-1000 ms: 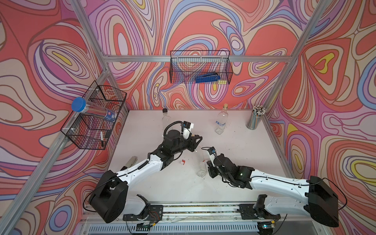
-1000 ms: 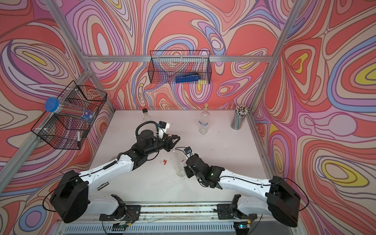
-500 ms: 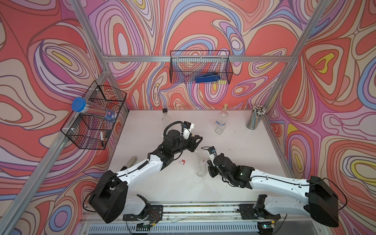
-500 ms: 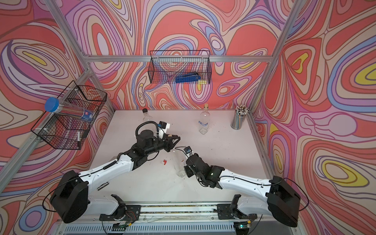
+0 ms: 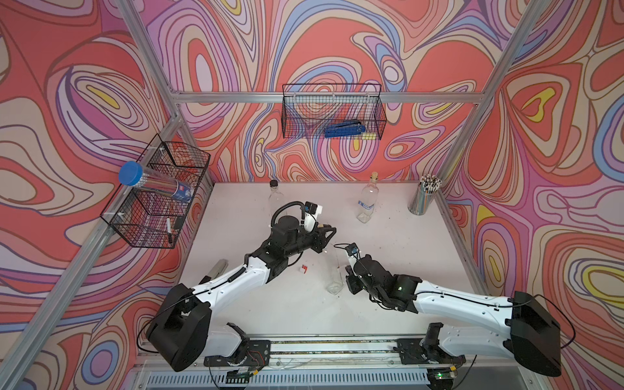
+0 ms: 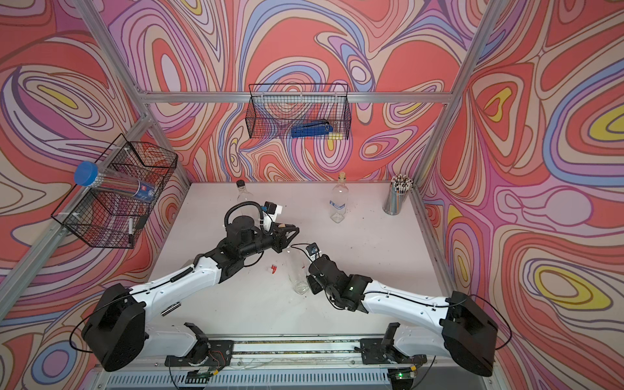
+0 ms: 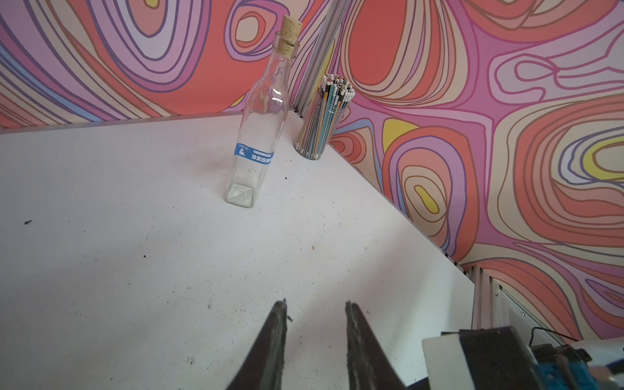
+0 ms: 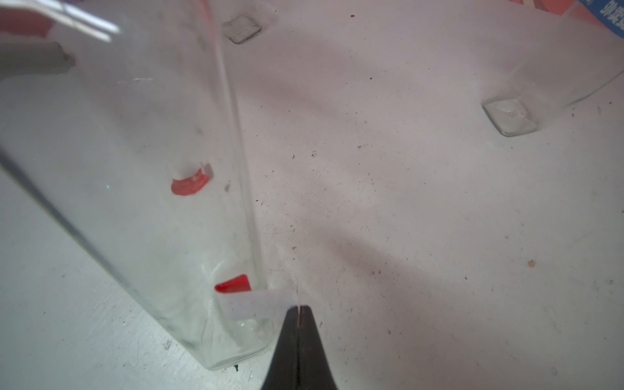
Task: Remove the label from the bottle
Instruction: Tear open the label from the bottle.
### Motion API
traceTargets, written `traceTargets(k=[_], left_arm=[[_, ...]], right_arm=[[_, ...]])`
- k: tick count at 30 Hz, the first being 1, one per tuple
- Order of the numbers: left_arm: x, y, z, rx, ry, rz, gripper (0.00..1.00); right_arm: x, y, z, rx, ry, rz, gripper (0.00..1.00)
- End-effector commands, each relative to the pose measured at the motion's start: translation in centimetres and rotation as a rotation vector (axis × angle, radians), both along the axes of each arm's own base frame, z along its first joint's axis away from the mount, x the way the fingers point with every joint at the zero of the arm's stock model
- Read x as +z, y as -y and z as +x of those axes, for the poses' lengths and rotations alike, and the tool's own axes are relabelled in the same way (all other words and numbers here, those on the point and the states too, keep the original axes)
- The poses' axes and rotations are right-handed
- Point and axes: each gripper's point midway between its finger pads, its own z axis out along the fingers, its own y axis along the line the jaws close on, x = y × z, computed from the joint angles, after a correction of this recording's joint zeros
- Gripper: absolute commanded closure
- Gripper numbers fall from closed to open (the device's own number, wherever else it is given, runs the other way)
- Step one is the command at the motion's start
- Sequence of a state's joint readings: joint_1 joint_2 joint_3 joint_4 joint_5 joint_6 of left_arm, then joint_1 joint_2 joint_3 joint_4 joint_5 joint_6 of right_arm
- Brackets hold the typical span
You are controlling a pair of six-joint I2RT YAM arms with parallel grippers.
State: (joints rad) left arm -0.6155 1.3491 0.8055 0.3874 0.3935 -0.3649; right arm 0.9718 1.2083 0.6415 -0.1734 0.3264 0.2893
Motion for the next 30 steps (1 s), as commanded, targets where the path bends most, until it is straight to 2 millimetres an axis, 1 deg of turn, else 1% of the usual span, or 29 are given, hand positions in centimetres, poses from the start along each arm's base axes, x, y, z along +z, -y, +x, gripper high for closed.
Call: traceTargets(k=[1,19,30], left_arm=[[-0.1,-0.2,-0.7,-0.022,0.019,0.020,1.00],[-0.1,-0.2,-0.9,-0.027,0.024,0.018,1.00],[-0.2,-0.3,-1.1,-0.035,0.029,0.030,1.00]], right_arm=[[0.6,0.5,0.7,-0.036,0.018,-0.009,1.00],[0.9,1.3,1.5,-0.064,0.031,-0.014,1.00],[1.1,1.5,1.5,-0.071,0.037,-0.013,1.00]])
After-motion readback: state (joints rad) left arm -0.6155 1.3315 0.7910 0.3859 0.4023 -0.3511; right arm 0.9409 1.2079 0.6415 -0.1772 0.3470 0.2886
